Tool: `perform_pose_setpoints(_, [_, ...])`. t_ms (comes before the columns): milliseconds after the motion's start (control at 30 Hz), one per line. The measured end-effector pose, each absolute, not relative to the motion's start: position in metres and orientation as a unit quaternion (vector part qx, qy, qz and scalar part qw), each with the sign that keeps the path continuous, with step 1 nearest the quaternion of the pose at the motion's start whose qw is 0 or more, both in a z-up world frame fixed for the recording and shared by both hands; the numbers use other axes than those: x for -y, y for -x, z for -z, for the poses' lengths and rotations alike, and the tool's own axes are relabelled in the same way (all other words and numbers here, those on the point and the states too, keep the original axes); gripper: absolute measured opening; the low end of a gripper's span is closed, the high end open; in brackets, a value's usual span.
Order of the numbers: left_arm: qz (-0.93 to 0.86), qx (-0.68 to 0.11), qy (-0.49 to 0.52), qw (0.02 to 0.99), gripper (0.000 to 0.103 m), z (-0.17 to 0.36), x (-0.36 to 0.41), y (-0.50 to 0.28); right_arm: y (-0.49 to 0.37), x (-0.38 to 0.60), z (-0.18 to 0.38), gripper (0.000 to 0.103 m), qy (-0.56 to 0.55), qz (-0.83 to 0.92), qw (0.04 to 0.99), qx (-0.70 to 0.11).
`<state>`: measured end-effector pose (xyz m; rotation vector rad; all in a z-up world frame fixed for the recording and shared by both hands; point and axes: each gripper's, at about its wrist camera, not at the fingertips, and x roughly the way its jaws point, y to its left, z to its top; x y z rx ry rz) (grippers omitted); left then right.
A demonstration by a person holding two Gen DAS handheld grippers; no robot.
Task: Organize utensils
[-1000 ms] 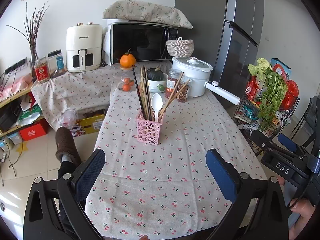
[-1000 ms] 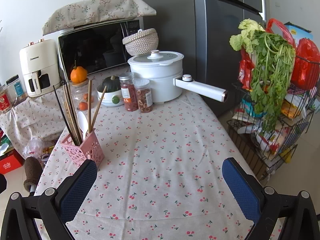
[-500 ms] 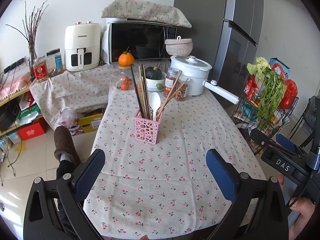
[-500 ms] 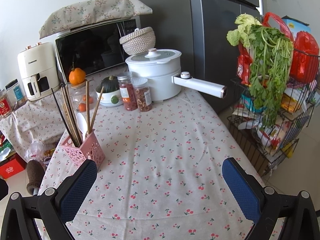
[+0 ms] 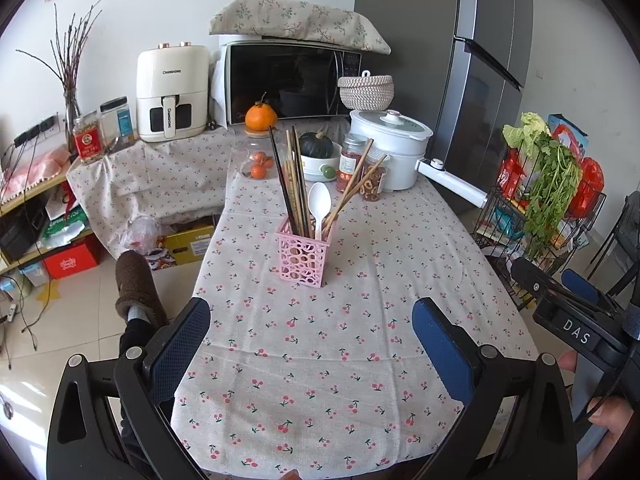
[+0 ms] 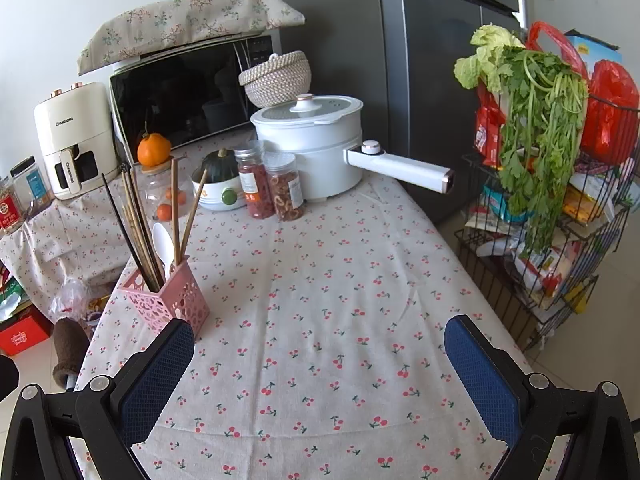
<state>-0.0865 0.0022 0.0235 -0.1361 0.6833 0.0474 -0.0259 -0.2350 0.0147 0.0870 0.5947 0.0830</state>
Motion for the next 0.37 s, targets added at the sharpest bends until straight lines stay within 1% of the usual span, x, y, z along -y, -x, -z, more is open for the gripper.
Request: perform_pose_setpoints(367, [-0.002, -0.357, 0.071, 0.931, 0.102, -0.003, -0.001, 0.066, 0.019, 0.234, -0.013, 0.103, -0.047, -0.037, 0.950, -0.306])
